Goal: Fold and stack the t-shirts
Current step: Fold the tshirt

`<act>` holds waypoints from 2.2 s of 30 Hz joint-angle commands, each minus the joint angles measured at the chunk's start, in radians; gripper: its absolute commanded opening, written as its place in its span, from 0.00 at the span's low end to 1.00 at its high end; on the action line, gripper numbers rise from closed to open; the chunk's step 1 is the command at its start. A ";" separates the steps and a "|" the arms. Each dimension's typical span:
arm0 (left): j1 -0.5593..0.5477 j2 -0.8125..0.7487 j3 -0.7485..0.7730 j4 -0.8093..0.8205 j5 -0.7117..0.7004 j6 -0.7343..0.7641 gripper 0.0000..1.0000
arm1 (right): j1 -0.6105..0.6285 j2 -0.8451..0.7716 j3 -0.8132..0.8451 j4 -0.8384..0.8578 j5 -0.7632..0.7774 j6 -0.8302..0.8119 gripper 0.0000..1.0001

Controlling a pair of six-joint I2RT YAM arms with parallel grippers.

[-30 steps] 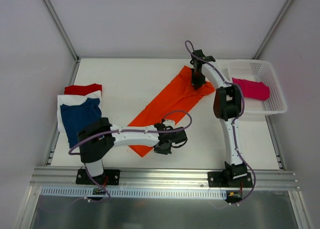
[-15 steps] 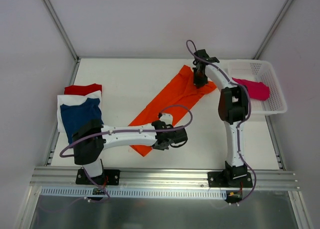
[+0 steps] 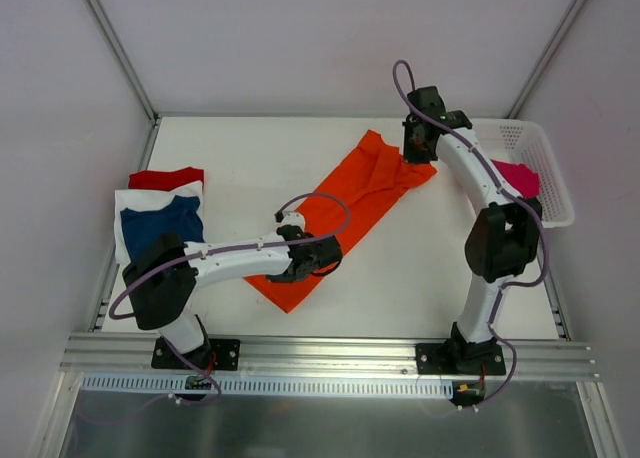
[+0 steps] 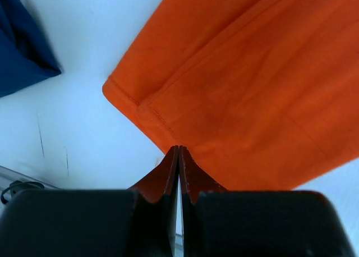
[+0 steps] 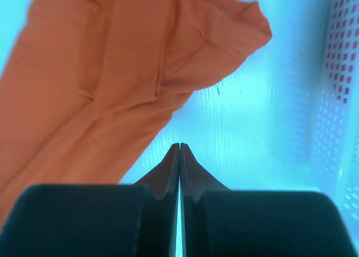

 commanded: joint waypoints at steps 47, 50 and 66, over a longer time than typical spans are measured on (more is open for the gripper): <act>-0.166 0.097 0.004 0.342 0.350 0.032 0.00 | -0.007 0.663 0.492 -0.027 -0.263 0.082 0.00; -0.185 0.126 0.053 0.344 0.359 0.031 0.00 | -0.010 0.679 0.495 -0.004 -0.326 0.097 0.00; -0.283 0.136 0.172 0.342 0.293 0.054 0.00 | -0.009 0.593 0.399 0.035 -0.297 0.068 0.00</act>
